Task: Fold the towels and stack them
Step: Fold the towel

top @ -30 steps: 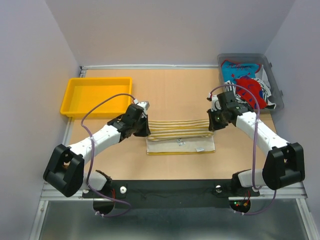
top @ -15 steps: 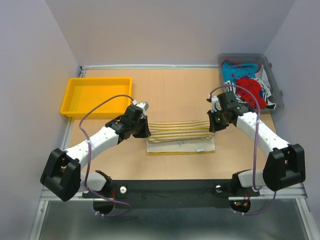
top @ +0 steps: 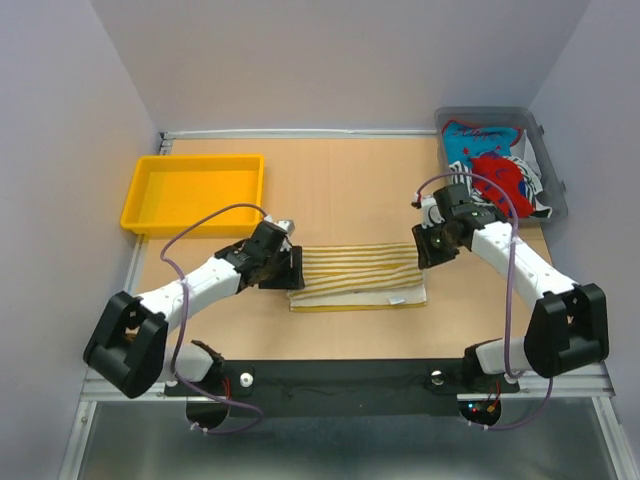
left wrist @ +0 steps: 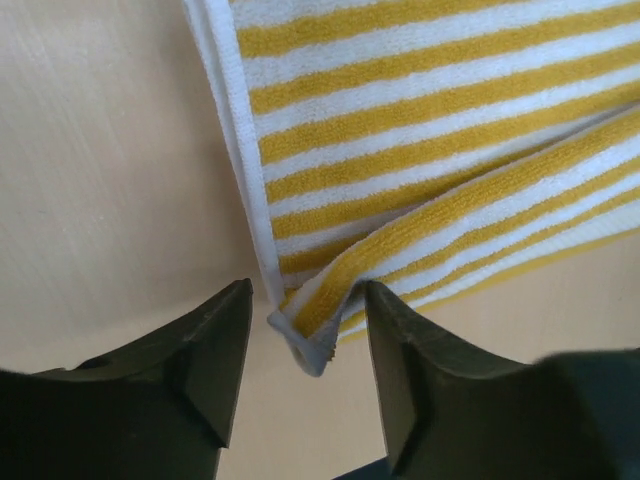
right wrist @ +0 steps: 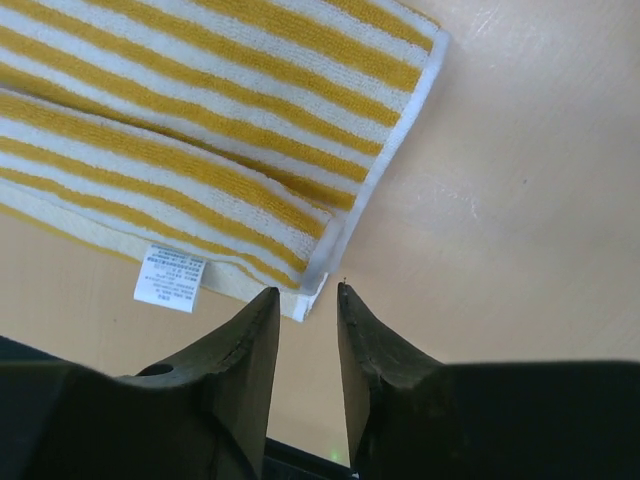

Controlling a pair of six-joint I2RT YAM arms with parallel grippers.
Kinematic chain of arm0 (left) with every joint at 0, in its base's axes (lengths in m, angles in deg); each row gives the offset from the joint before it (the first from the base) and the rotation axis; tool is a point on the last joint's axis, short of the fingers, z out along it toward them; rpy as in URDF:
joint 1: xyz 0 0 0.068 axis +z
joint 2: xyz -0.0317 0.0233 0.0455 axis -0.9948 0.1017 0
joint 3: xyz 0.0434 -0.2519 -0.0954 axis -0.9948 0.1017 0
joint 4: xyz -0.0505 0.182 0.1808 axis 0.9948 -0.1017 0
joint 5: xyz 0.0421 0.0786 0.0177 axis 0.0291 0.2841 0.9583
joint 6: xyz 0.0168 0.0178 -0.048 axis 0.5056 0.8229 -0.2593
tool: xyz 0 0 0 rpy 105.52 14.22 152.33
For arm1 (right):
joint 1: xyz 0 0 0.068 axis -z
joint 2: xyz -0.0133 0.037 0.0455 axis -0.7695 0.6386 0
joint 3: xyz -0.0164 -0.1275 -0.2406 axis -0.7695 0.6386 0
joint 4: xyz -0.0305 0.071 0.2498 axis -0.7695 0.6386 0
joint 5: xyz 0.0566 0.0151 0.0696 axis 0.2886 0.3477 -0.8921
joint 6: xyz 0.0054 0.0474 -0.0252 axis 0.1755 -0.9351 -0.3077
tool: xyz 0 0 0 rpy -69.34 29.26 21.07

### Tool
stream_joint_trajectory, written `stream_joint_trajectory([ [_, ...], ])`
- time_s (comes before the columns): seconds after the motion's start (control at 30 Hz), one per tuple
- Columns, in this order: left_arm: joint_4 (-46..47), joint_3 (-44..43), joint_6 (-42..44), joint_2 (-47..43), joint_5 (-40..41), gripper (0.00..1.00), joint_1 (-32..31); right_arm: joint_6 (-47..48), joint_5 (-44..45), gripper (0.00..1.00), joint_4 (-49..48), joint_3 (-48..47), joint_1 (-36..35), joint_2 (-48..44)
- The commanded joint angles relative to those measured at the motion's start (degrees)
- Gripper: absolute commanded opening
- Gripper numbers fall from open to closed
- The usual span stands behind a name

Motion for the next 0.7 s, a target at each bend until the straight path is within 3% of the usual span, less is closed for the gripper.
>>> stream_joint_trajectory([
  [0.0,-1.93,-1.71,0.27,-9.05,-2.53,0.72,-1.73,0.42,-4.58,0.37,1.39,-4.83,-0.33,-5.68],
  [0.1,-3.17,-2.33,-0.87,-14.94,-3.41,0.73,-2.17,-1.95,-10.11,0.41,0.09,-7.12,-0.33,-7.98],
  [0.2,-3.08,-3.65,-2.45,-16.9,-1.92,0.73,-2.17,-6.43,-9.78,0.44,-4.03,-7.48,-0.33,-7.81],
  [0.43,2.01,-7.52,-2.98,-7.16,-0.77,0.71,-2.34,-14.26,-7.4,0.47,-11.96,-5.46,-3.49,-0.7],
  [0.67,5.7,-10.33,-2.89,3.57,1.16,0.64,-4.8,-19.7,4.46,0.47,-17.23,-2.12,-10.34,6.59],
])
